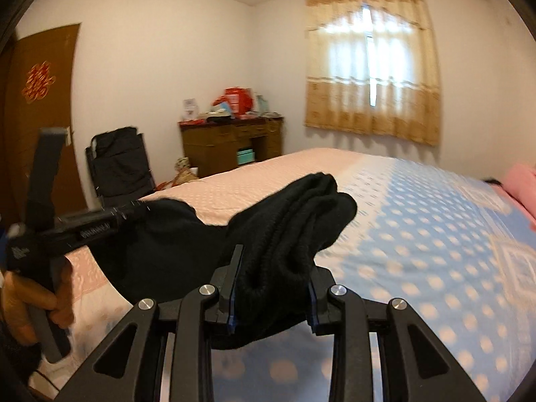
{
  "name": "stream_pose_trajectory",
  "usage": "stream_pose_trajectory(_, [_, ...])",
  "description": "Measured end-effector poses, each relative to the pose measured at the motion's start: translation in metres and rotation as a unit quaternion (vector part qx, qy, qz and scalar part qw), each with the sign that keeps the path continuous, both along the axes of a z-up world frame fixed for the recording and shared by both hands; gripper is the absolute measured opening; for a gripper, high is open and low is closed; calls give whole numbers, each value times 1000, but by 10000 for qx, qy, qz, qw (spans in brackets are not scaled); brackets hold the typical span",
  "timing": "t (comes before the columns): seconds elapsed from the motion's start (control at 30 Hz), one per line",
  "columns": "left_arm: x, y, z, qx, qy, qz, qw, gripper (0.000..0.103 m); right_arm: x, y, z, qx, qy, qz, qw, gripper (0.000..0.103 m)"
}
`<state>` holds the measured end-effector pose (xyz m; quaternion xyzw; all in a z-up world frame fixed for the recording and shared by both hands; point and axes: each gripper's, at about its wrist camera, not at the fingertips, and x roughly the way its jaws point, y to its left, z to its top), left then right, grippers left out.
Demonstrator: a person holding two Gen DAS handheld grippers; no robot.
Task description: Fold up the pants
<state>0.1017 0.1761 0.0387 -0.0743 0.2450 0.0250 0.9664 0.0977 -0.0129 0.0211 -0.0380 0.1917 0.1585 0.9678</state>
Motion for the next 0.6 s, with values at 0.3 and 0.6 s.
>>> stream_pose_trajectory(0.3, [28, 18, -77, 665, 1091, 983, 9869, 21, 100, 2, -110, -731, 1819, -76, 9806, 49])
stream_pose_trajectory(0.6, [5, 58, -88, 393, 1227, 1516, 9800, 49, 70, -42, -72, 51, 1306, -625, 9895, 62])
